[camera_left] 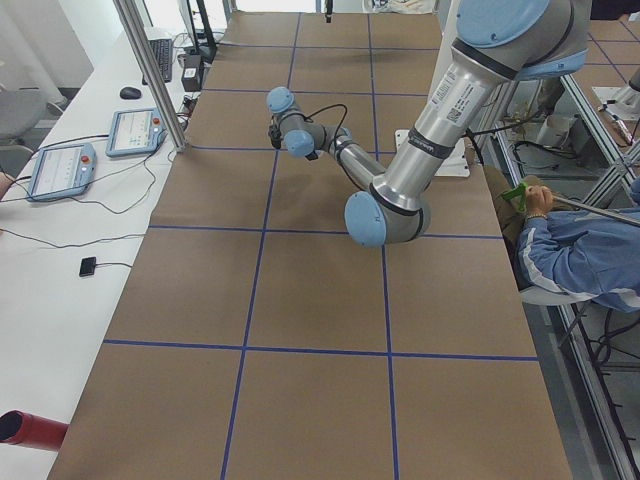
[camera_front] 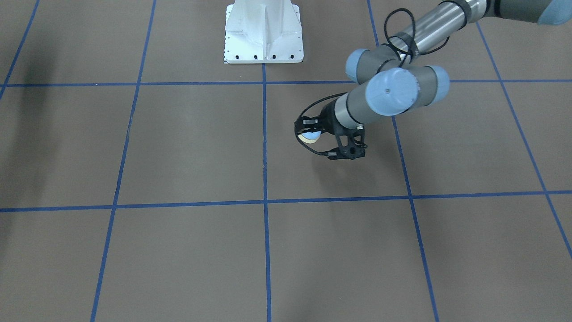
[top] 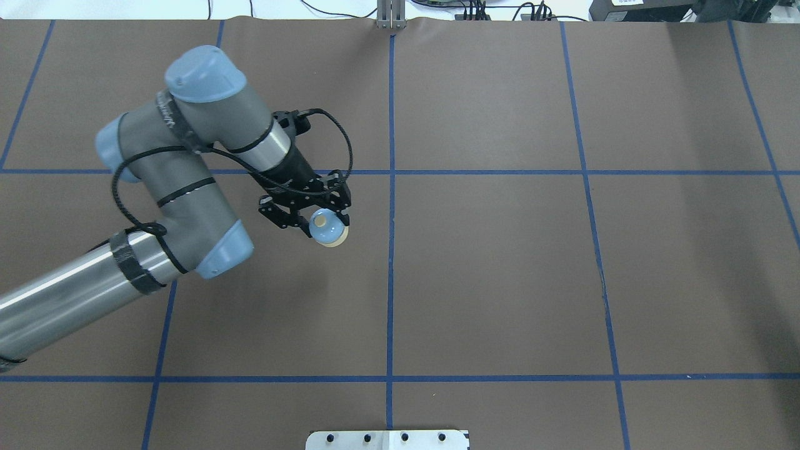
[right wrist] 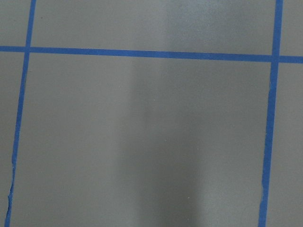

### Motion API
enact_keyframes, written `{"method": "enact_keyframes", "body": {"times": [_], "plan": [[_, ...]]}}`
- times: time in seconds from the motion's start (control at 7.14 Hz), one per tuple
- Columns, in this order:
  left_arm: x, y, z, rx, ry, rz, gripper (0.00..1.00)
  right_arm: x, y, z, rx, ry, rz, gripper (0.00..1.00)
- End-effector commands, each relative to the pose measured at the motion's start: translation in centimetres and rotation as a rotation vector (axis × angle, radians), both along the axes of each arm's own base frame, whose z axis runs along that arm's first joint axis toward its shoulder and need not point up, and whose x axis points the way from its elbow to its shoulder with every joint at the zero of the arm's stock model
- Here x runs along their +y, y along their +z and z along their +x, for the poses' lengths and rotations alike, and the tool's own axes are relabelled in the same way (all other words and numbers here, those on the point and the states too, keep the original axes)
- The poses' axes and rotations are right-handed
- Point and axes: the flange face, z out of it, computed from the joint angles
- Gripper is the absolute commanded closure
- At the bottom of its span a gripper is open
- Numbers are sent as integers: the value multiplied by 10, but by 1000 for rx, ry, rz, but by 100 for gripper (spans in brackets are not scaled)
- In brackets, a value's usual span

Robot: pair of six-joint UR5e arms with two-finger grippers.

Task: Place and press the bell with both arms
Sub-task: 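Carry the blue bell with the left gripper toward the table center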

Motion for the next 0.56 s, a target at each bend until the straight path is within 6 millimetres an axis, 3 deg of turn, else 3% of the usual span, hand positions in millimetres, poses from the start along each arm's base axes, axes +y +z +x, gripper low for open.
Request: {"method": "enact_keyframes", "body": {"times": [0.0, 0.14, 0.28, 0.42], "plan": [[-22, -74, 79, -90, -3, -21, 100, -1, 2, -3, 3, -6, -3, 0], [-15, -68, 100, -117, 7, -19, 100, -1, 3, -3, 4, -6, -4, 0], [-18, -60, 110, -145, -4, -18, 100, -1, 3, -3, 4, -7, -4, 0], [-25, -69, 122, -162, -4, -27, 100, -1, 3, -3, 2, -7, -6, 0]]}}
